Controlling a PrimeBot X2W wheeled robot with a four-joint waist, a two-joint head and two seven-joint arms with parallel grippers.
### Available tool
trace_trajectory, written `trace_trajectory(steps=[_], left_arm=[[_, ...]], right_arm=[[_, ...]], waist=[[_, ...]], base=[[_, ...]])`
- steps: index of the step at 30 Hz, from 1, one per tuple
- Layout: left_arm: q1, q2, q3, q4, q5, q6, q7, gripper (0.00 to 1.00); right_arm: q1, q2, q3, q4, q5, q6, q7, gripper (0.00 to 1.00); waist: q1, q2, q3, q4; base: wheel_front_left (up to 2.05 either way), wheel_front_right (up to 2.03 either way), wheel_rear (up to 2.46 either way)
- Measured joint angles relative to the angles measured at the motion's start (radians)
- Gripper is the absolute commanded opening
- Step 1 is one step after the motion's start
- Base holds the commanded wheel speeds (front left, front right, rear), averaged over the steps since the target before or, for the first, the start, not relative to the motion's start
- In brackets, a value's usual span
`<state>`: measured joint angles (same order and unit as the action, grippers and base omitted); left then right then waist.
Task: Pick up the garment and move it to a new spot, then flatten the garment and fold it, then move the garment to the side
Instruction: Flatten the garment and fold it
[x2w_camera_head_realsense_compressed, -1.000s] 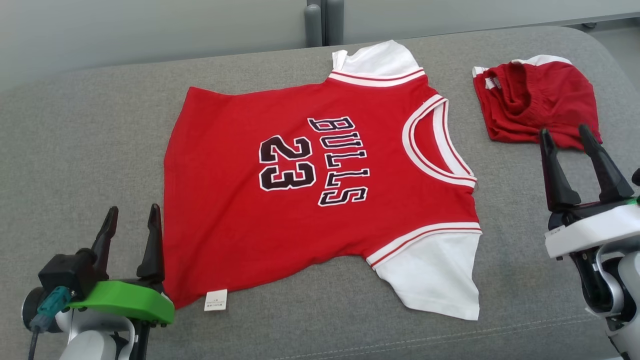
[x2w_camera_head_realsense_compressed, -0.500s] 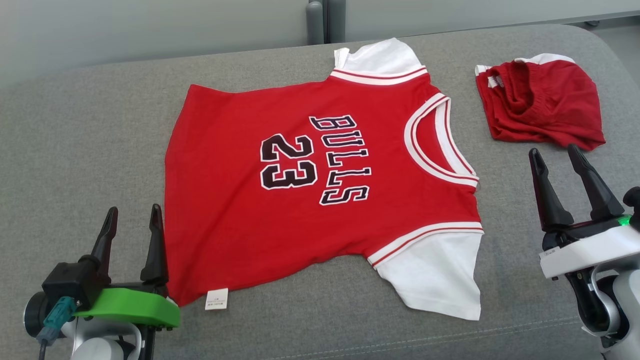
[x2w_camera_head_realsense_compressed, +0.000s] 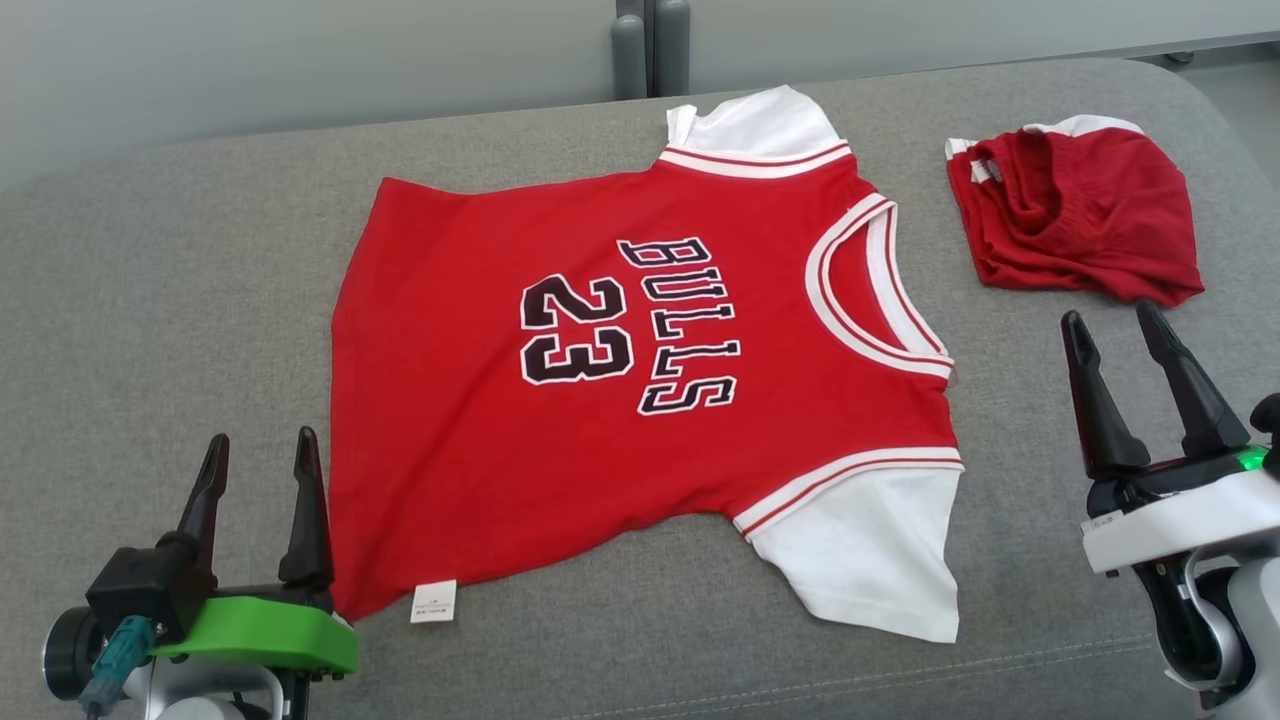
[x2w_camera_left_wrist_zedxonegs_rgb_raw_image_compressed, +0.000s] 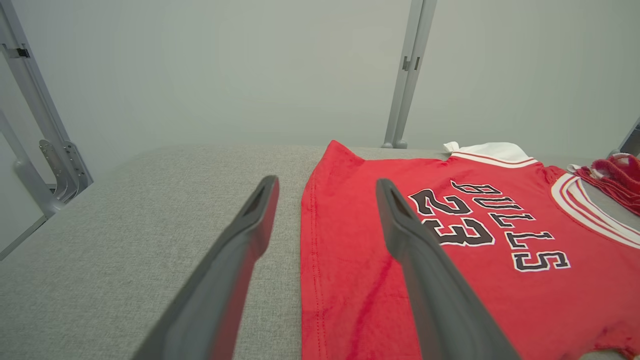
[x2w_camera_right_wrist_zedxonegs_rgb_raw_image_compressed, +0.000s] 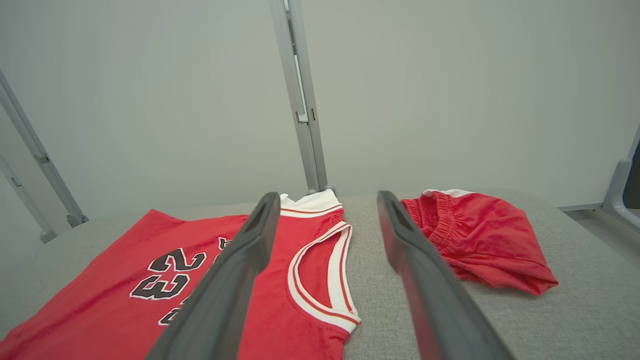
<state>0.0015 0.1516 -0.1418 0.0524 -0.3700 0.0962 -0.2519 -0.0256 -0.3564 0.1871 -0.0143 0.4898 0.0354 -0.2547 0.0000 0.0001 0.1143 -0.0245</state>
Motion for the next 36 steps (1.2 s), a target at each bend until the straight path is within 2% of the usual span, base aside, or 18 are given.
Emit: trace_trajectory(steps=[4,9,18,28,36], left_arm=[[0.007,-0.007,0.008,-0.001,0.009,-0.001,0.000,1.00],[0.026,-0.014,0.010,0.009,0.014,-0.025,0.000,1.00],[0.064,-0.025,-0.016,0.102,0.013,-0.062,0.000,1.00],[0.059,-0.030,-0.020,0.136,0.012,-0.088,0.000,1.00],[0.040,-0.033,-0.023,0.195,0.012,-0.102,0.000,1.00]], right_arm=[[0.021,0.016,-0.013,0.012,-0.007,0.017,0.000,1.00],[0.079,0.041,-0.007,0.093,0.010,0.038,0.000,1.00],[0.153,0.071,0.086,0.250,0.089,0.077,0.001,1.00],[0.155,0.109,0.180,0.354,0.172,0.088,0.060,1.00],[0.095,0.120,0.235,0.400,0.227,0.088,0.102,1.00]], waist=[[0.0000,0.0000,-0.003,-0.002],[0.0000,0.0000,-0.004,-0.004],[0.0000,0.0000,-0.001,0.000],[0.0000,0.0000,0.020,0.007],[0.0000,0.0000,0.032,0.017]], base=[[0.00,0.00,0.00],[0.00,0.00,0.00],[0.00,0.00,0.00],[0.00,0.00,0.00],[0.00,0.00,0.00]])
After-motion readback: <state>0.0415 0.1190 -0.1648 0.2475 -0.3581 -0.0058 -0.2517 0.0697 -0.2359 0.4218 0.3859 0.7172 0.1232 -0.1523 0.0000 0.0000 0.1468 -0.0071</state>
